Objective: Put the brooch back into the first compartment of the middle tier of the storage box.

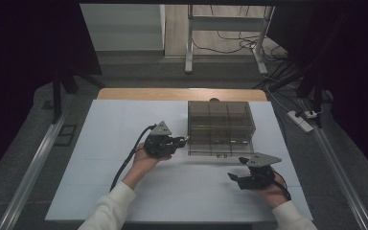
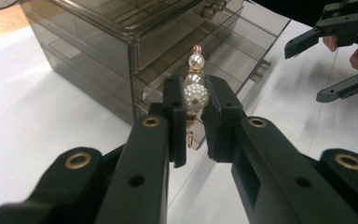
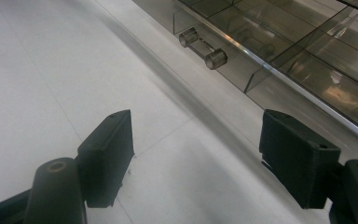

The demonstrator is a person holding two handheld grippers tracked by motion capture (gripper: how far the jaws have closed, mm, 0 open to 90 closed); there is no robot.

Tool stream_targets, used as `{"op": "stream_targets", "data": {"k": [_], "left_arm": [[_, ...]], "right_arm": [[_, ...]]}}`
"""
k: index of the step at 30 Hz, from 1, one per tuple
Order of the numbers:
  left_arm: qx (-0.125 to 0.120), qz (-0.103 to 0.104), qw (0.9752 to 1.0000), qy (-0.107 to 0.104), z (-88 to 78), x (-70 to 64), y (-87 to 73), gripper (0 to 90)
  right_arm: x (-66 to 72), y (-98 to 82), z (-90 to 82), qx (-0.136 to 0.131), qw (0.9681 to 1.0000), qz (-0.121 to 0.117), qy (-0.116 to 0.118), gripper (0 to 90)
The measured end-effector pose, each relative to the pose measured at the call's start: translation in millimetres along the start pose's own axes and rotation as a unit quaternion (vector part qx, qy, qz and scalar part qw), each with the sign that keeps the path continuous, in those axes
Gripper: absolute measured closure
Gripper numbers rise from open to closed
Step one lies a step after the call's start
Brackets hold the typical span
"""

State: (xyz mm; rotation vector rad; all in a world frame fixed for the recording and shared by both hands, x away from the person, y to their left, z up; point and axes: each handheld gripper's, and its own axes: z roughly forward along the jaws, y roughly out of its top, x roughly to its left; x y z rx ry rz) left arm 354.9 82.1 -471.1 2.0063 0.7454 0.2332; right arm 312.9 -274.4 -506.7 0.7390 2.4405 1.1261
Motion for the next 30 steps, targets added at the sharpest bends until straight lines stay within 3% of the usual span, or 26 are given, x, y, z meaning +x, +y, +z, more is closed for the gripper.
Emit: {"op": "stream_targets", "data": {"k": [17, 30], "left_arm": [[0.007, 0.016, 0.9998, -0.012, 24.7, -3.0, 13.4, 78.7], [0.005, 0.017, 0.9997, -0.018, 38.2, -2.2, 19.4, 78.3]], "right_arm": [[-0.8, -0.6, -0.5, -0.001, 1.0000, -0.002, -0.003, 25.9], [0.3, -0.6, -0.6, 0.001, 1.0000, 0.000, -0.003, 25.8]]}}
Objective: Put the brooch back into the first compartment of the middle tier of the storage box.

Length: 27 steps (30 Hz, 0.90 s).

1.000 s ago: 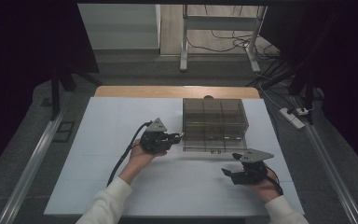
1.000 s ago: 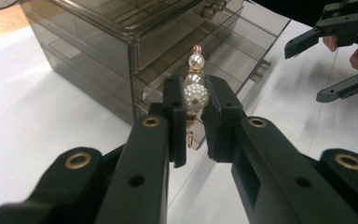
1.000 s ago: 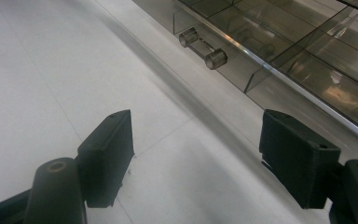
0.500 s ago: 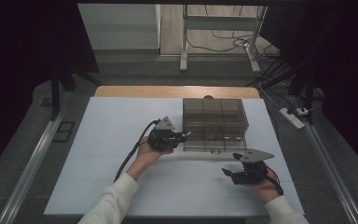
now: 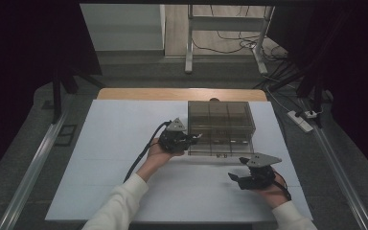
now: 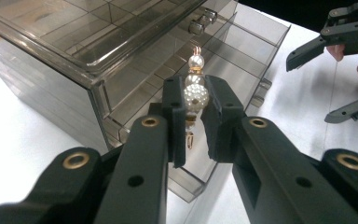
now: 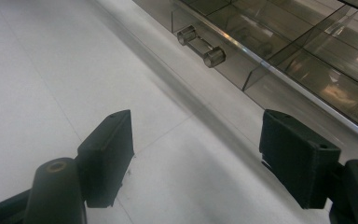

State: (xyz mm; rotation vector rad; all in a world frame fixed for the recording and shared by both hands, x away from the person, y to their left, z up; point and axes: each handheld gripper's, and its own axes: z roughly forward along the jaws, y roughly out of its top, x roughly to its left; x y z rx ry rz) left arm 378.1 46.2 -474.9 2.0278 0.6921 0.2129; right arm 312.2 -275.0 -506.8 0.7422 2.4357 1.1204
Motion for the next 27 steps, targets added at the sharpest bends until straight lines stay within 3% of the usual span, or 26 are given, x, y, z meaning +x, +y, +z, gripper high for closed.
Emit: {"op": "stream_targets", "data": {"k": [2, 5, 7, 18, 27], "left_arm": [[-0.003, -0.002, 1.0000, 0.004, 0.7, 0.1, 0.3, 76.8], [-0.005, -0.004, 1.0000, 0.005, -0.4, 1.0, 0.1, 58.9], [-0.004, -0.006, 1.0000, 0.005, -2.0, 1.7, -0.1, 54.3], [0.023, 0.003, 0.9997, 0.010, -13.7, 0.4, -5.1, 42.6], [0.015, -0.004, 0.9993, 0.034, -30.0, -4.6, -18.2, 34.6]], "right_arm": [[0.0, 0.0, 0.1, 0.001, 1.0000, 0.000, 0.000, 25.9], [0.1, -0.3, 0.4, 0.000, 1.0000, 0.001, -0.001, 25.8], [0.2, -0.3, 0.4, 0.001, 1.0000, 0.001, 0.000, 25.8], [0.0, -0.3, -0.3, 0.001, 1.0000, 0.001, -0.001, 25.8], [-0.5, -0.5, -0.7, 0.000, 1.0000, 0.001, -0.001, 25.7]]}}
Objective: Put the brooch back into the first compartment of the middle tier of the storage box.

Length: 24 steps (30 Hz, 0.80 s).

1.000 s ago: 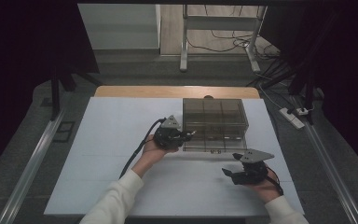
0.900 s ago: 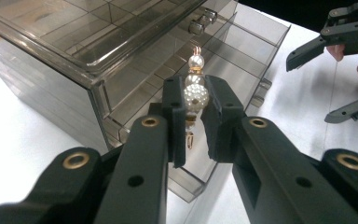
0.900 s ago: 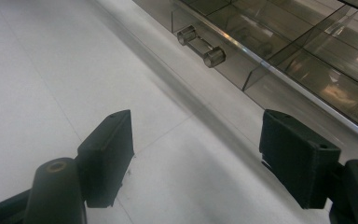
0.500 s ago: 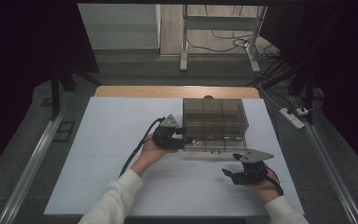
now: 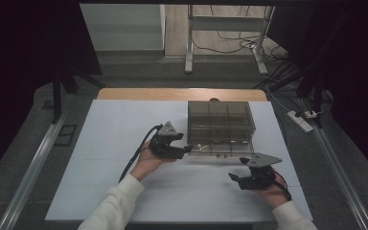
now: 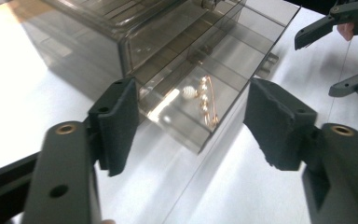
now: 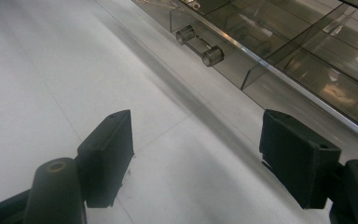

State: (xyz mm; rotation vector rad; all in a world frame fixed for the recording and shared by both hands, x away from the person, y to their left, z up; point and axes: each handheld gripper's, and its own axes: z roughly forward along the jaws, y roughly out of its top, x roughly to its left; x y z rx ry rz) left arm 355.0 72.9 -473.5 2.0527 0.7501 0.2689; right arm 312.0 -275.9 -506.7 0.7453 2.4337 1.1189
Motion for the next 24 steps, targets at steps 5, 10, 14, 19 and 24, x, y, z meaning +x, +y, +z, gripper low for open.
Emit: {"op": "stream_targets", "data": {"k": [5, 10, 14, 19, 24], "left_arm": [[0.005, -0.001, 0.9999, 0.013, -15.7, -2.7, -15.7, 31.3], [0.009, 0.007, 0.9995, 0.029, -33.1, -6.2, -30.1, 29.9], [0.010, 0.001, 0.9994, 0.035, -45.9, -5.9, -41.6, 29.0], [0.013, -0.012, 0.9989, 0.045, -54.5, -2.4, -51.3, 27.7], [0.013, -0.016, 0.9985, 0.050, -61.5, -1.3, -58.7, 27.5]], "right_arm": [[-0.1, -0.1, 0.3, 0.001, 1.0000, 0.000, -0.001, 25.7], [0.5, 0.1, -0.2, -0.002, 1.0000, 0.001, -0.001, 25.8], [0.3, 0.2, -0.3, -0.002, 1.0000, 0.001, -0.001, 25.8], [0.9, 0.3, 0.2, -0.001, 1.0000, -0.002, -0.001, 25.8], [0.6, 0.2, -0.3, -0.001, 1.0000, -0.001, -0.001, 25.8]]}}
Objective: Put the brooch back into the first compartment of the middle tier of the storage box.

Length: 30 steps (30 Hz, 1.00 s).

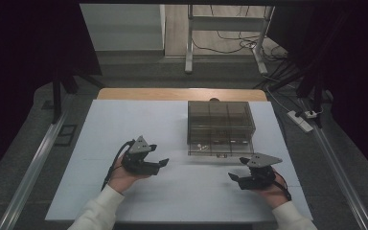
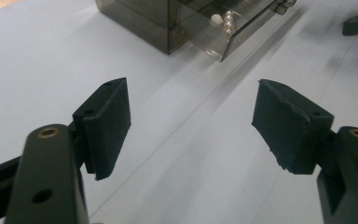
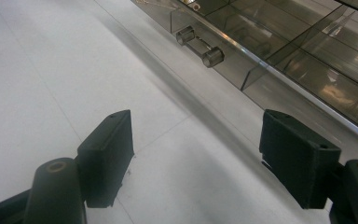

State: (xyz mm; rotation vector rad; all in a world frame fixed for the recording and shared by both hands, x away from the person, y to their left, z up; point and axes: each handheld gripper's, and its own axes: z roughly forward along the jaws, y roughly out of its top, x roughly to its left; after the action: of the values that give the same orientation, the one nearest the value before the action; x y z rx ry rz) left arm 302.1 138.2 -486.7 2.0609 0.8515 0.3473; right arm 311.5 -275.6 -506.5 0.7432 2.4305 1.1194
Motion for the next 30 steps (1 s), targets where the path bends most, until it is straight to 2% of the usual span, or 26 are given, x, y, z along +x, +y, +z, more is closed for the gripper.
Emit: {"op": "stream_targets", "data": {"k": [10, 15, 30], "left_arm": [[-0.003, -0.025, 0.9996, 0.012, -20.9, 8.1, -23.9, 26.8], [-0.002, -0.038, 0.9990, 0.025, -29.6, 12.9, -36.6, 26.6], [0.009, -0.050, 0.9974, 0.051, -48.1, 16.5, -69.1, 25.6]], "right_arm": [[-0.1, 0.2, -0.3, -0.001, 1.0000, -0.002, 0.001, 25.8], [0.0, 0.2, 0.1, -0.002, 1.0000, -0.001, 0.000, 25.8], [-1.1, 0.4, -0.6, -0.002, 1.0000, 0.000, -0.001, 25.8]]}}
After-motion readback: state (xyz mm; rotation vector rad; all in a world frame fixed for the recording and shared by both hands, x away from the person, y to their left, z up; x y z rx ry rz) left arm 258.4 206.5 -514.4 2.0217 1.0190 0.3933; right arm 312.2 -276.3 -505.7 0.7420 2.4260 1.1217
